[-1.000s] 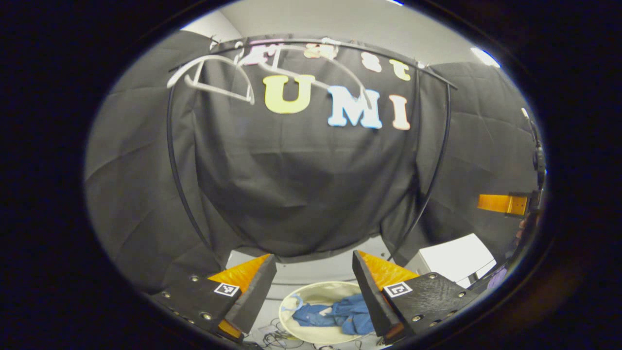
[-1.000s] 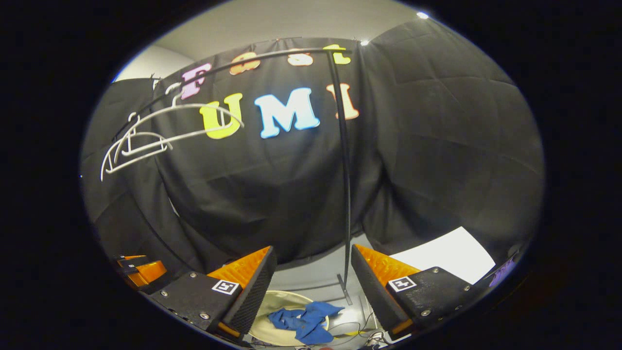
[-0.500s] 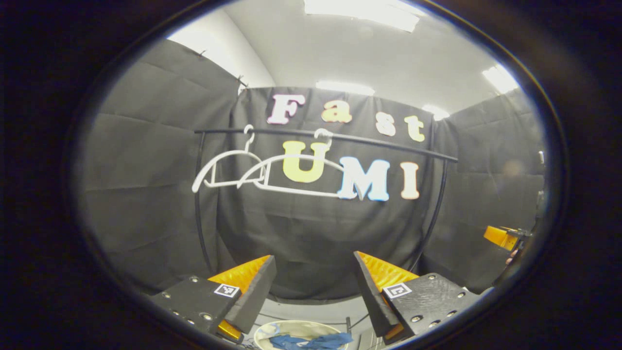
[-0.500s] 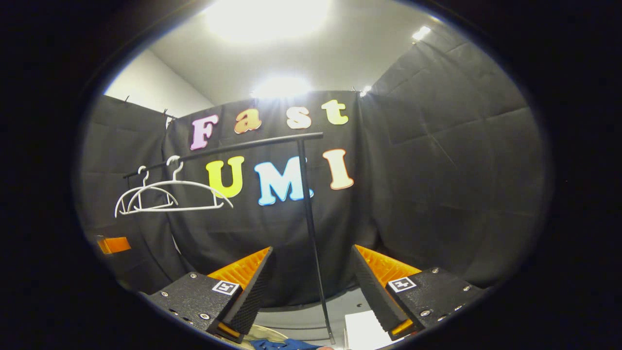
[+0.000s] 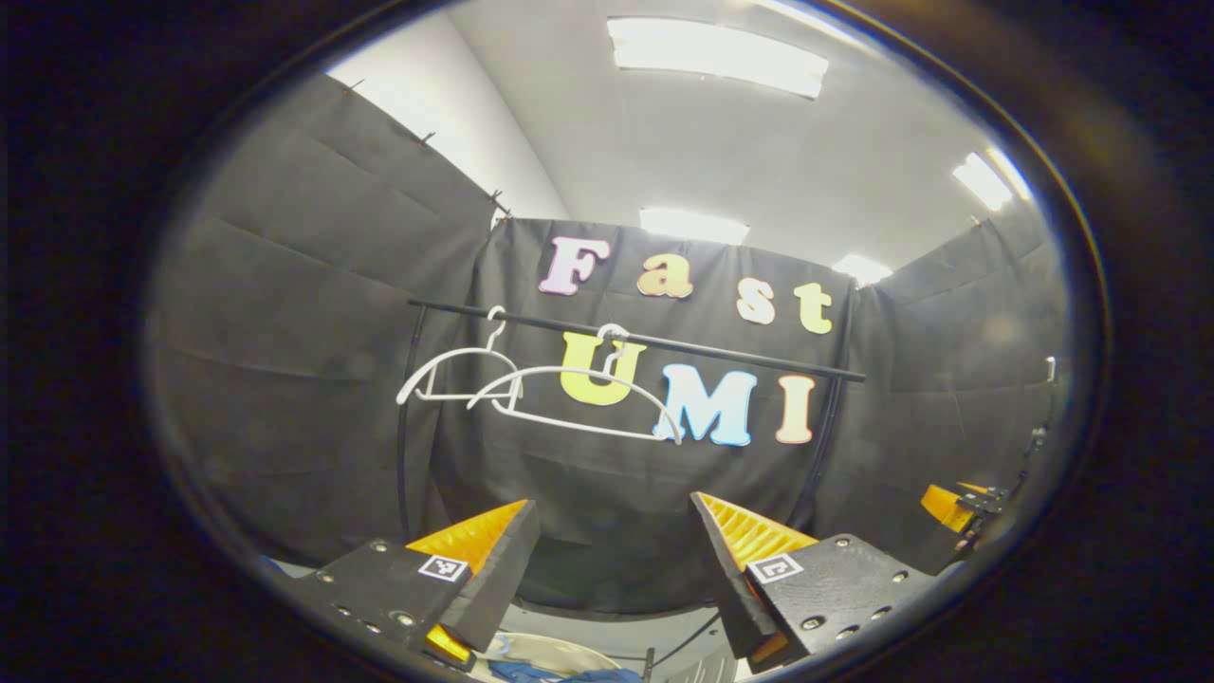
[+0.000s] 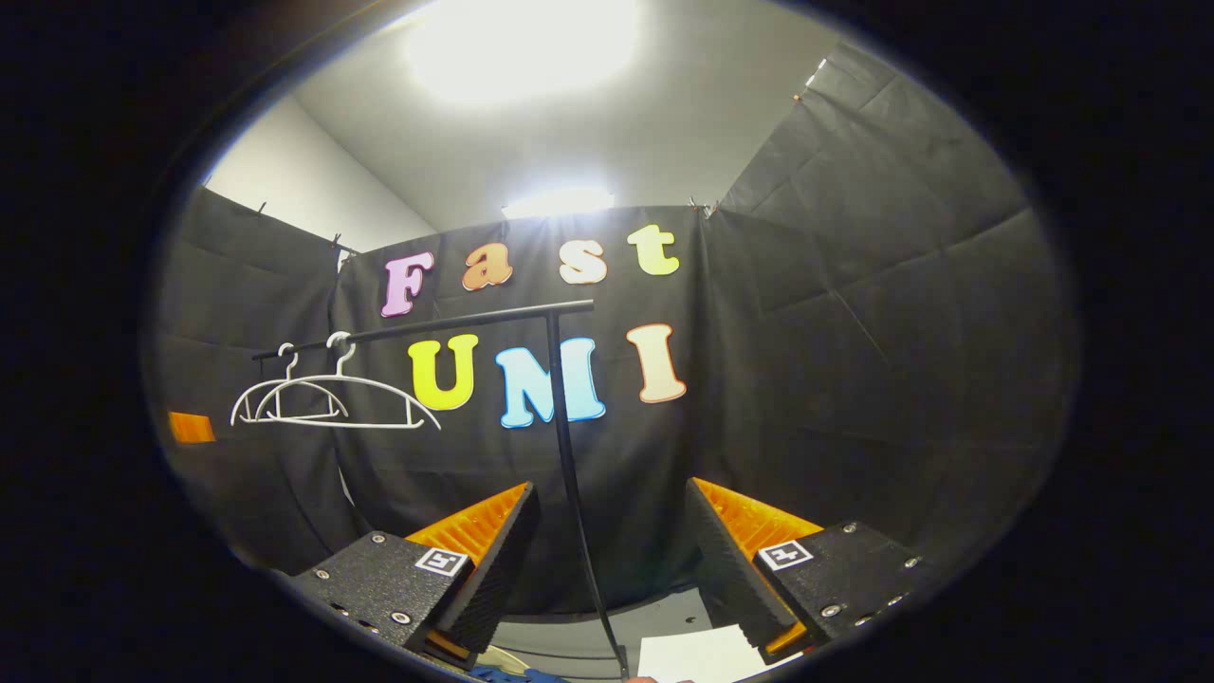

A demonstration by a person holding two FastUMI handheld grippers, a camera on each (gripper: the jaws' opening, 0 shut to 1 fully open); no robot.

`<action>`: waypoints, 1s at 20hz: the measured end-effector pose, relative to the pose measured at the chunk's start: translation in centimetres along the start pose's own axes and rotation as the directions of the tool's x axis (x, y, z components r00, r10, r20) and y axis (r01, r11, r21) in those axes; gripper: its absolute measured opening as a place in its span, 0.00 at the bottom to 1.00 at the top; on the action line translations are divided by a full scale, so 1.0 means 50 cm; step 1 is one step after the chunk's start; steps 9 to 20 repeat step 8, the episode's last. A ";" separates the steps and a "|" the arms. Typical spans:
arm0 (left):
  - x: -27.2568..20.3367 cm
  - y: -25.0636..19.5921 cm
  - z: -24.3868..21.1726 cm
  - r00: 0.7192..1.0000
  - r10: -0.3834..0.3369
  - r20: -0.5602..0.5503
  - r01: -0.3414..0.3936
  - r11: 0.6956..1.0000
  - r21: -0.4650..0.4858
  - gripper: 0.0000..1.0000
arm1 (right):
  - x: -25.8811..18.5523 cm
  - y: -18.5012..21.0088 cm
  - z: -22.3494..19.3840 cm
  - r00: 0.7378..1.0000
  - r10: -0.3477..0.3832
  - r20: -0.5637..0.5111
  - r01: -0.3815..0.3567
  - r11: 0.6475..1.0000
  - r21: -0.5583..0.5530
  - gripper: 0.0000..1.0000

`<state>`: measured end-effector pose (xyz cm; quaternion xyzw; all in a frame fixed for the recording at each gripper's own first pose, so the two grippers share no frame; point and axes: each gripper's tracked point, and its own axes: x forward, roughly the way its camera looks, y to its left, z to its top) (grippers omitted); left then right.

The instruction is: Grasp the clothes on the hanger with both hands and then place them into the laundry hamper below.

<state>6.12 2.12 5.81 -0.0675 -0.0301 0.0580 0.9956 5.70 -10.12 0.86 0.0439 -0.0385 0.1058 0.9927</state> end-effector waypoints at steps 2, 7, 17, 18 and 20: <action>-0.002 0.012 0.009 1.000 0.008 0.008 -0.008 1.000 0.016 0.92 | -0.016 0.001 0.006 1.000 -0.013 0.023 0.014 1.000 -0.011 0.95; 0.016 0.058 0.054 0.997 0.016 0.074 -0.016 1.000 0.001 0.92 | -0.036 0.032 -0.002 0.999 -0.030 -0.011 0.030 0.999 -0.013 0.95; 0.021 0.068 0.060 0.997 0.011 0.080 -0.011 1.000 0.001 0.92 | -0.037 0.043 -0.003 0.999 -0.033 -0.016 0.033 0.999 -0.022 0.95; 0.021 0.068 0.060 0.997 0.011 0.080 -0.011 1.000 0.001 0.92 | -0.037 0.043 -0.003 0.999 -0.033 -0.016 0.033 0.999 -0.022 0.95; 0.021 0.068 0.060 0.997 0.011 0.080 -0.011 1.000 0.001 0.92 | -0.037 0.043 -0.003 0.999 -0.033 -0.016 0.033 0.999 -0.022 0.95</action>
